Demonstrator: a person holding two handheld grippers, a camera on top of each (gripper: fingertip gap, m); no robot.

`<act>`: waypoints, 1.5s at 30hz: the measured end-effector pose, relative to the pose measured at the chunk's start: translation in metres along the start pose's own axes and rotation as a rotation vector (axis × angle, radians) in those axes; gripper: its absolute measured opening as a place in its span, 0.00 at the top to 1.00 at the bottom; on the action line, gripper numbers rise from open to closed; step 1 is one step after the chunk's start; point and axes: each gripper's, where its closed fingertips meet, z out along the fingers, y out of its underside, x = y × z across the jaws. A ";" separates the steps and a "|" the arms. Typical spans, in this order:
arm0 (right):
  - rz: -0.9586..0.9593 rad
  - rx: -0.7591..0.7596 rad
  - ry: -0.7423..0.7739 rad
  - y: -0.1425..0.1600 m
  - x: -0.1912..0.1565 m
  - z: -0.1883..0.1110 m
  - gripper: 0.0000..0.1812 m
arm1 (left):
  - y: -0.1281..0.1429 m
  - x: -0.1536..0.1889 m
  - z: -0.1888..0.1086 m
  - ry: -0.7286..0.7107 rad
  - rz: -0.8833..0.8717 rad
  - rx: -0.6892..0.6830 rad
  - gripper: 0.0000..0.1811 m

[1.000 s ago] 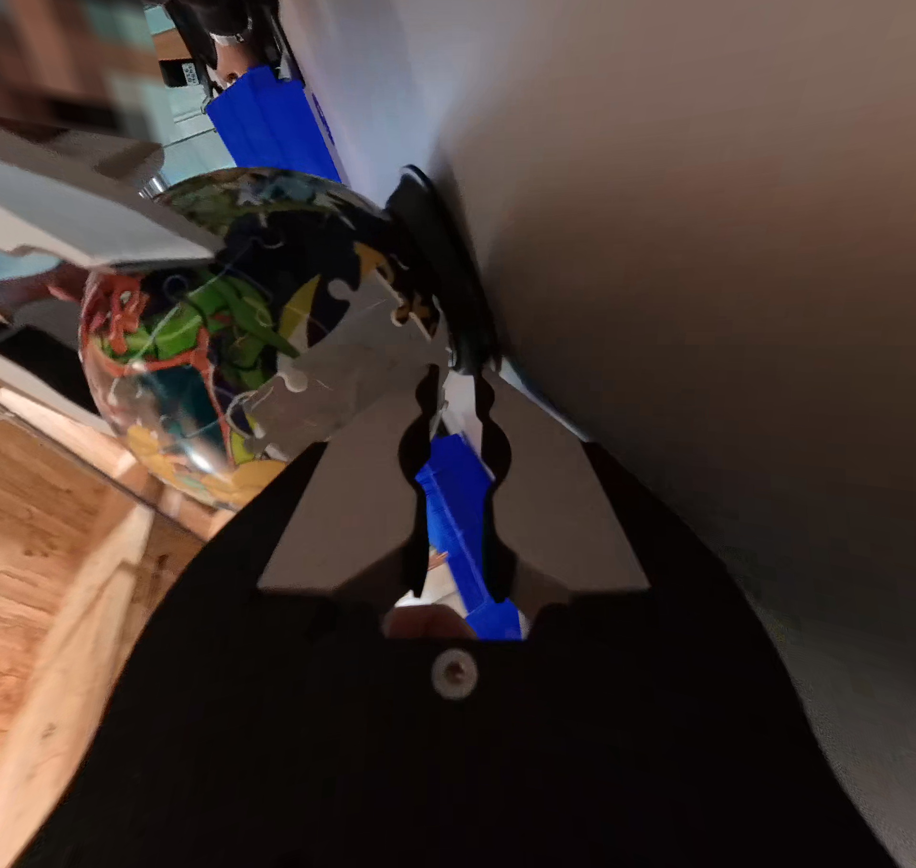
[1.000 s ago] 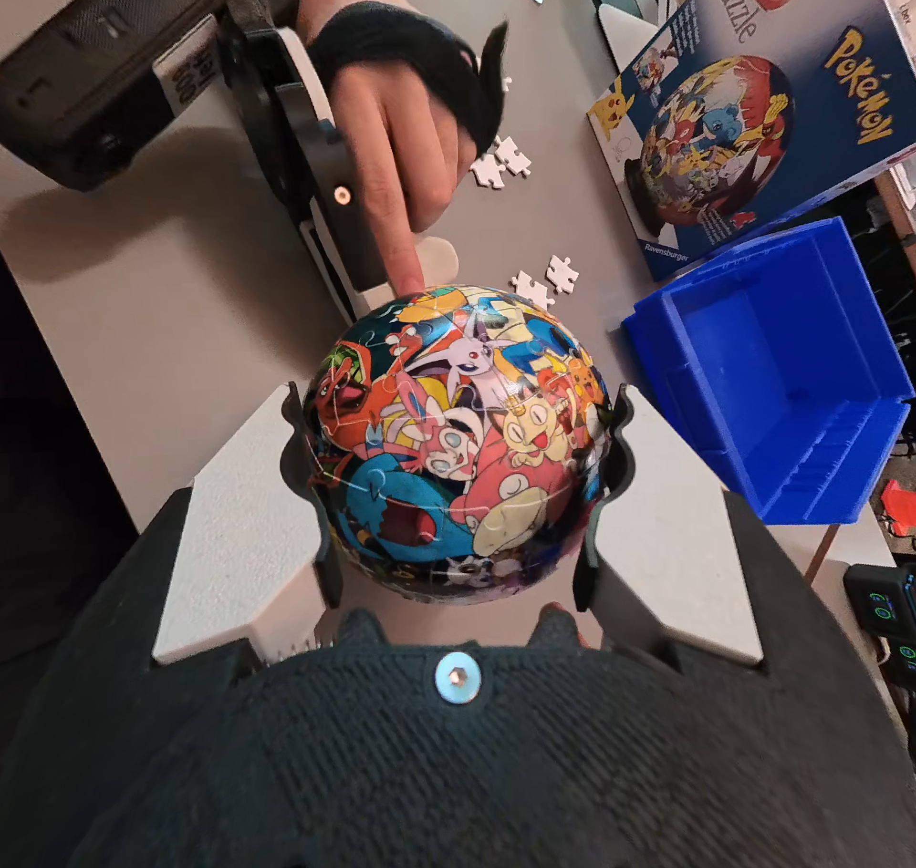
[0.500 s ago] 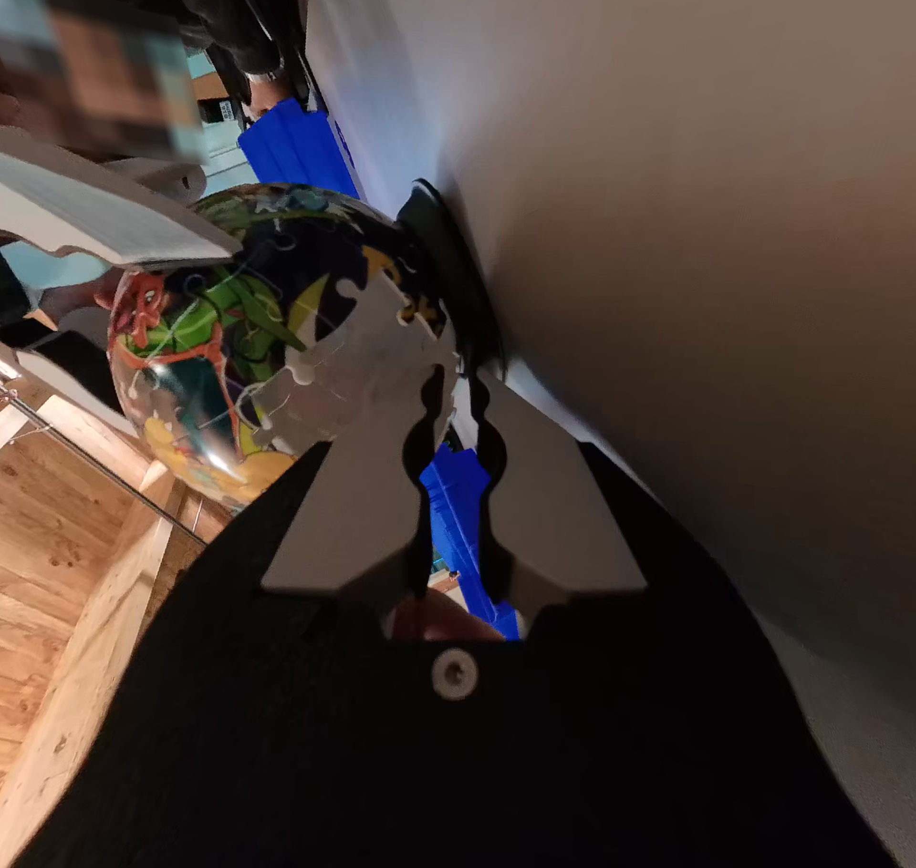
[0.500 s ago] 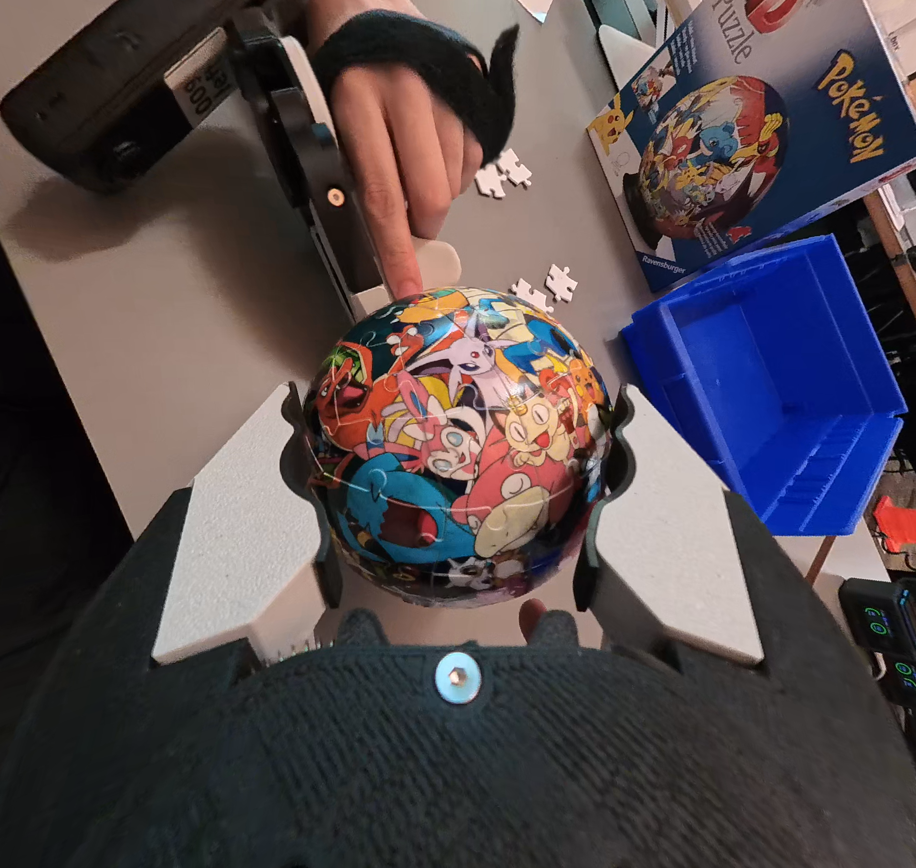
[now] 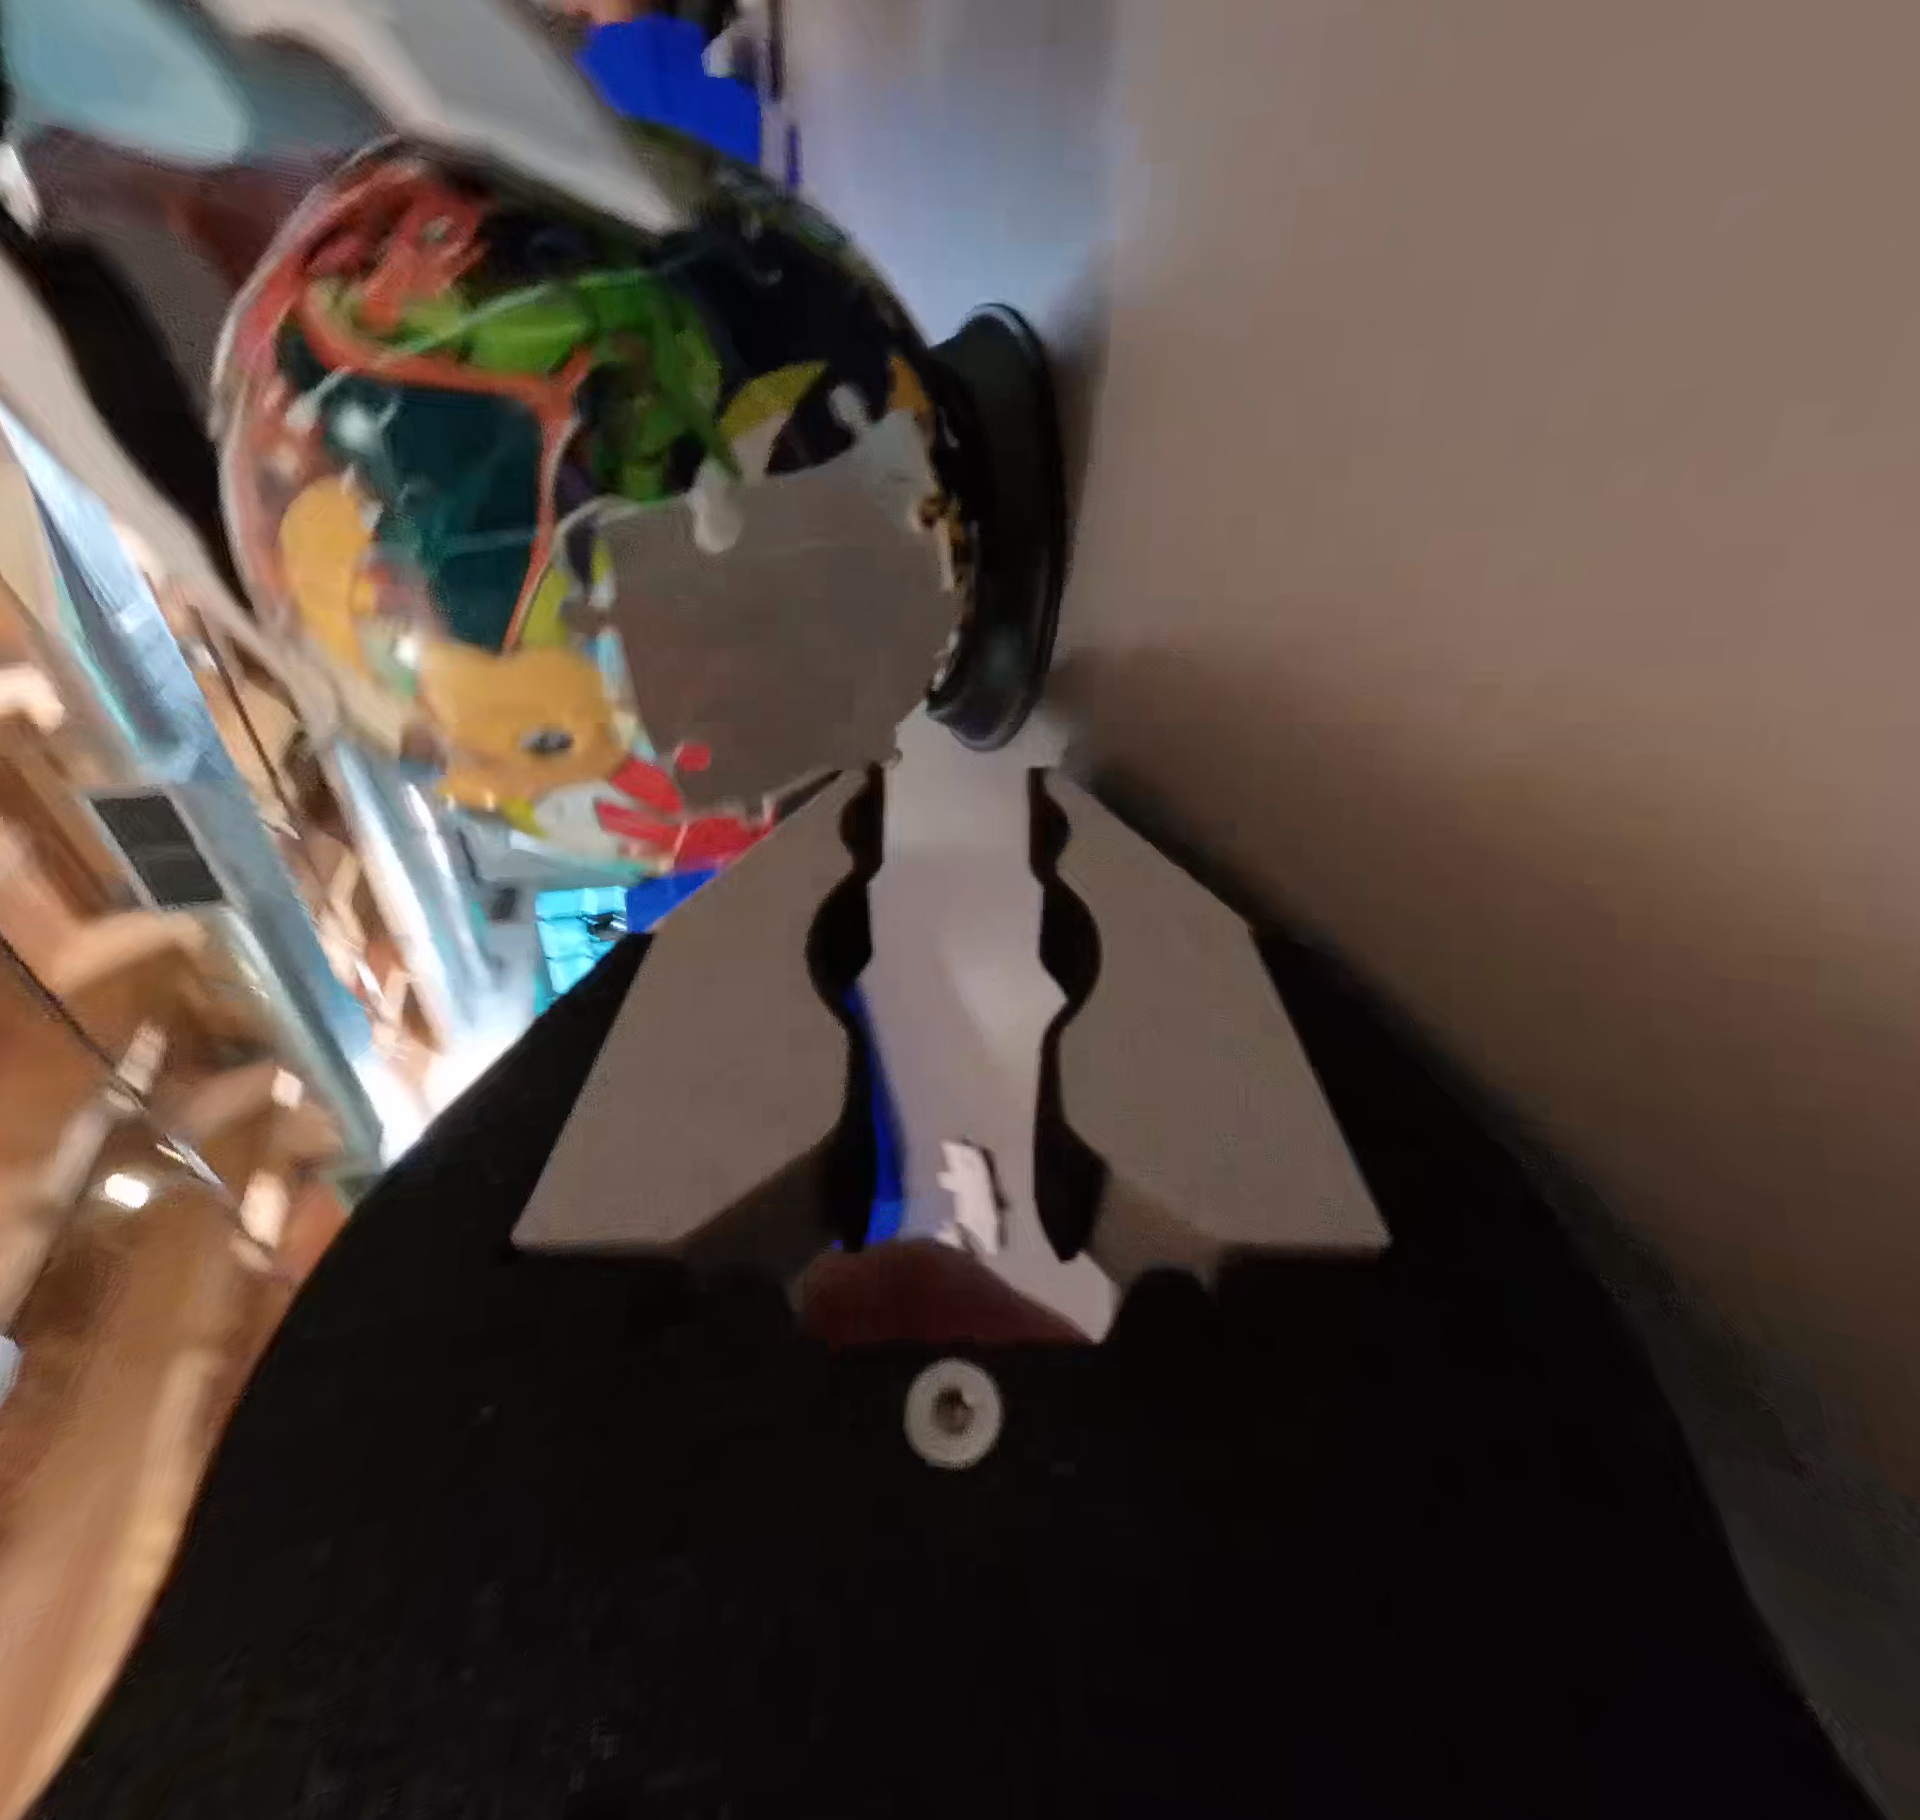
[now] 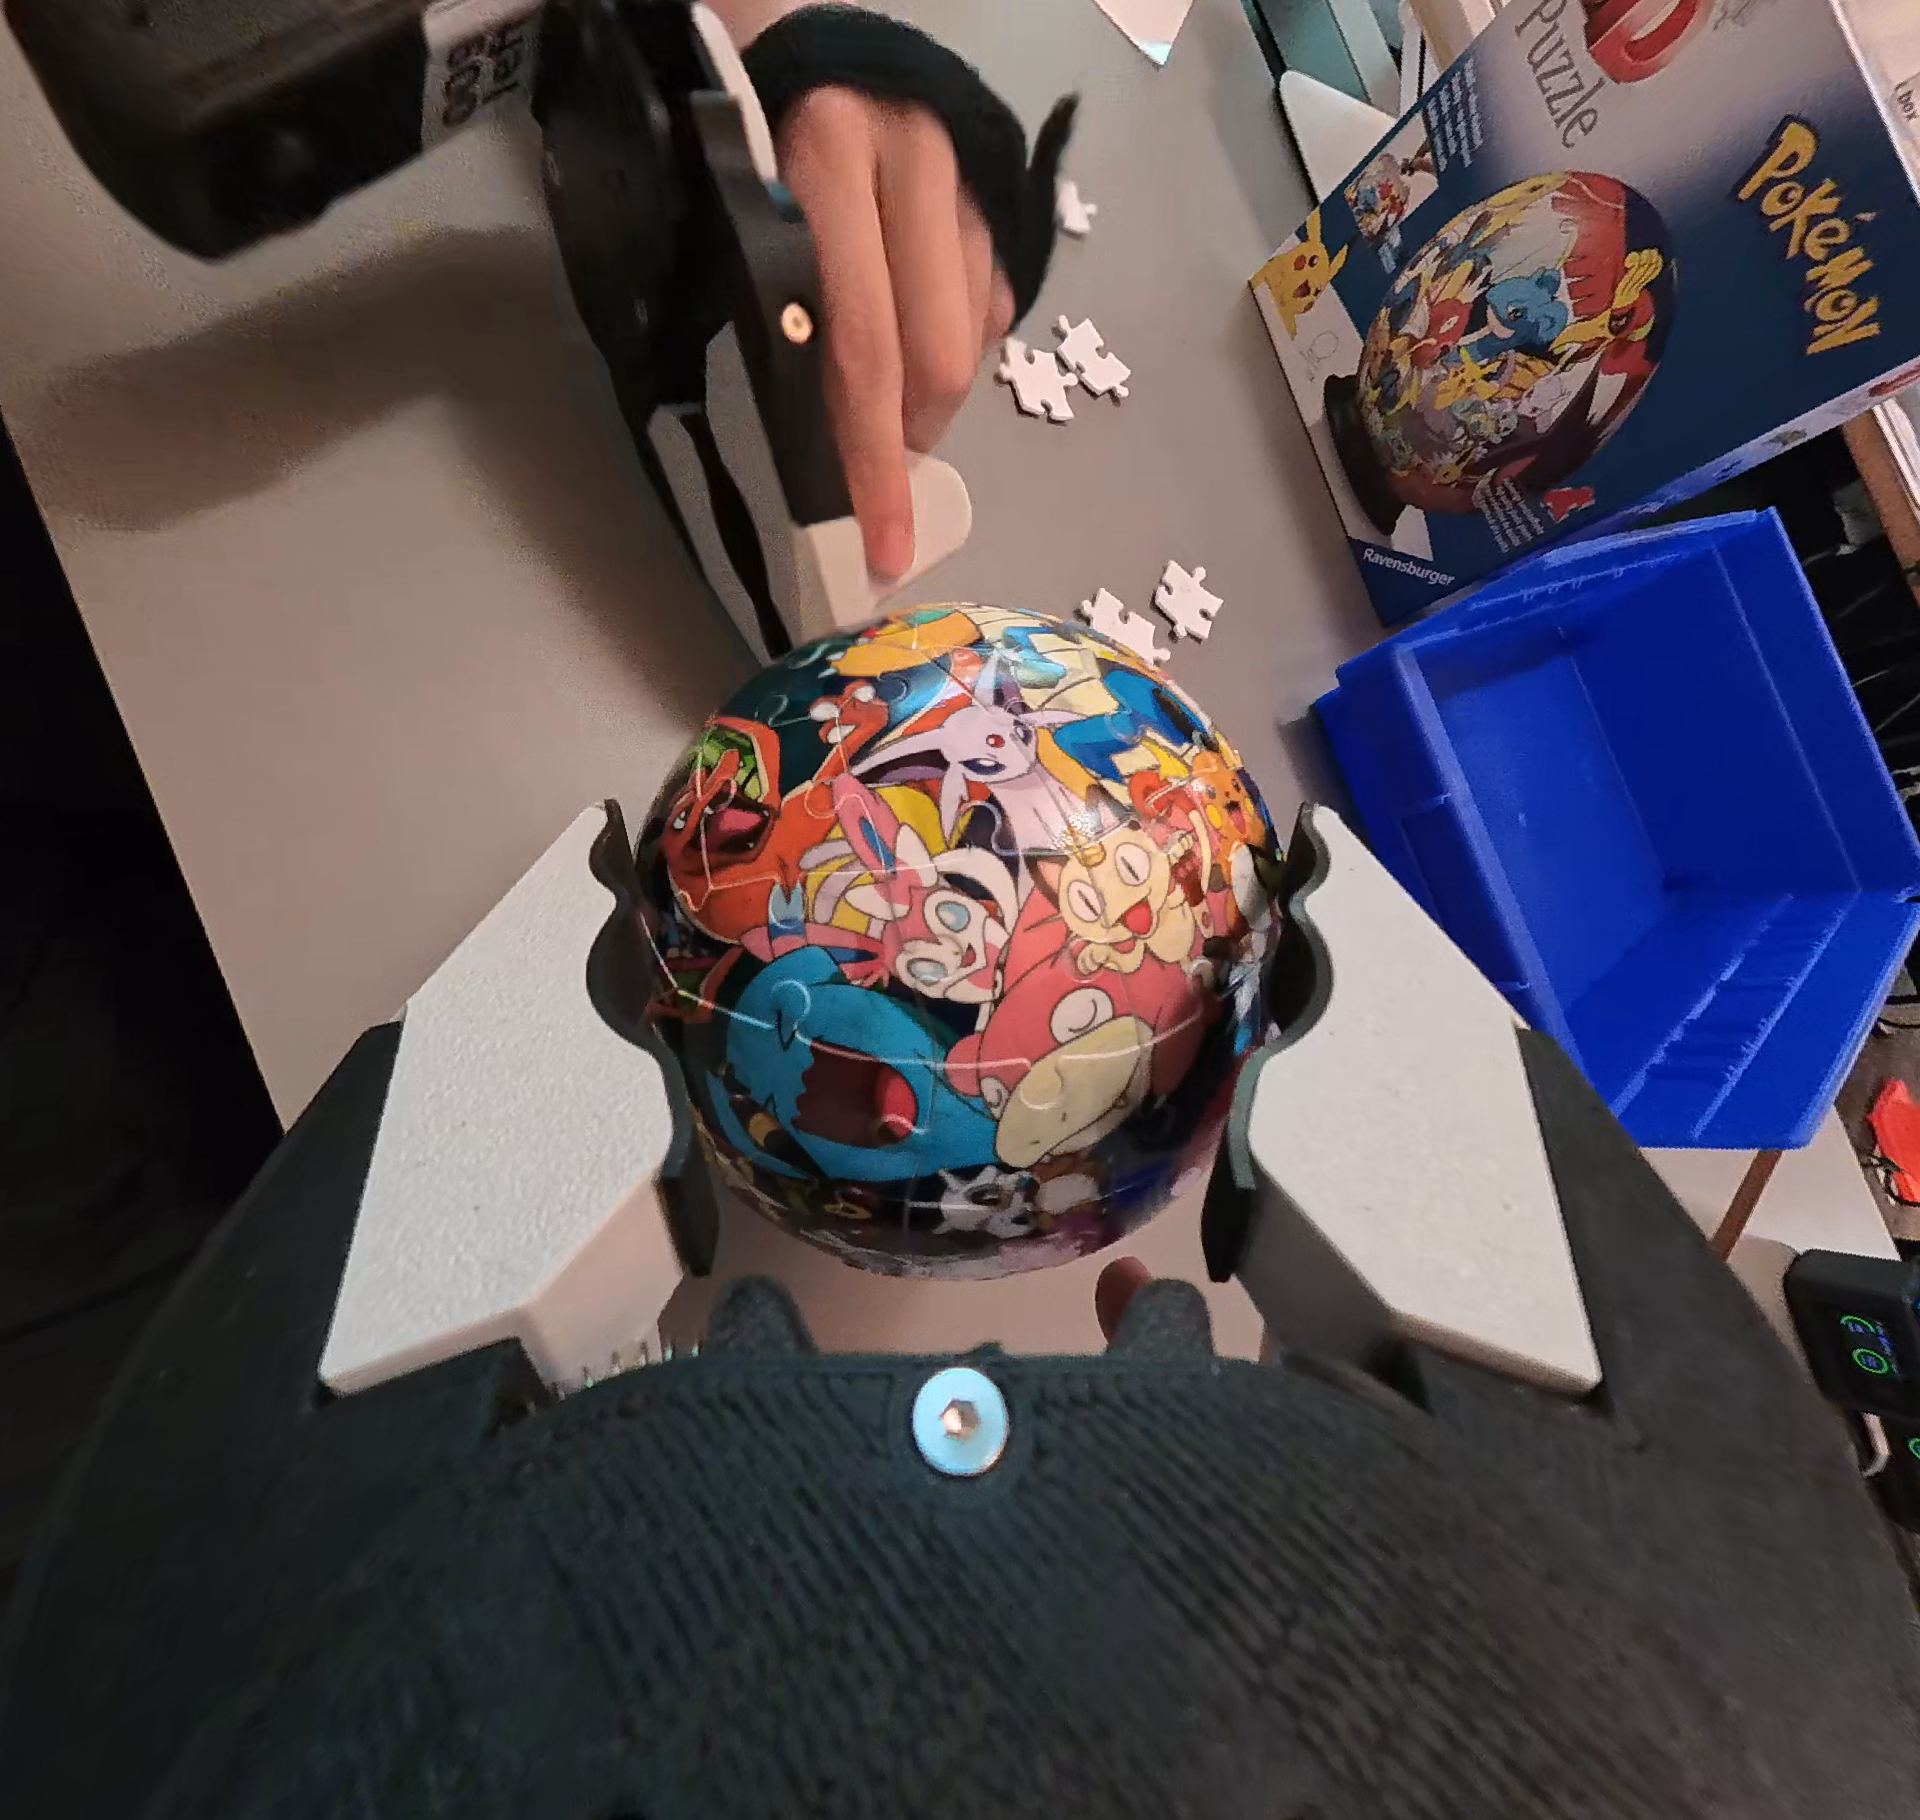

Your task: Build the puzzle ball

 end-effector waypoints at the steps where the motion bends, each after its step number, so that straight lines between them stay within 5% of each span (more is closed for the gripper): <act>1: 0.003 0.007 0.003 0.000 0.000 0.000 0.33 | 0.001 0.000 -0.003 0.001 -0.090 0.010 0.83; 6: 0.010 0.024 0.015 -0.001 0.002 0.001 0.33 | 0.016 -0.015 -0.011 0.021 -0.715 -0.032 0.57; 10: 0.014 0.034 0.020 -0.002 0.002 0.001 0.33 | 0.031 -0.009 -0.010 0.145 -1.241 -0.183 0.54; 14: 0.018 0.038 0.020 -0.001 0.003 0.002 0.33 | 0.022 0.009 -0.003 0.304 -1.712 -0.235 0.39; 18: 0.029 0.055 0.029 -0.001 0.005 0.002 0.33 | 0.050 0.006 0.002 0.123 -1.621 -0.414 0.38; 22: 0.036 0.060 0.036 -0.001 0.007 0.003 0.33 | 0.033 0.003 0.010 0.160 -1.615 -0.360 0.42; 30: 0.041 0.040 0.045 0.000 0.007 0.002 0.33 | 0.042 -0.012 0.015 0.061 -1.592 -0.335 0.40; 45: 0.009 -0.011 0.047 0.002 0.005 0.002 0.34 | 0.050 -0.003 0.017 0.128 -1.482 -0.391 0.39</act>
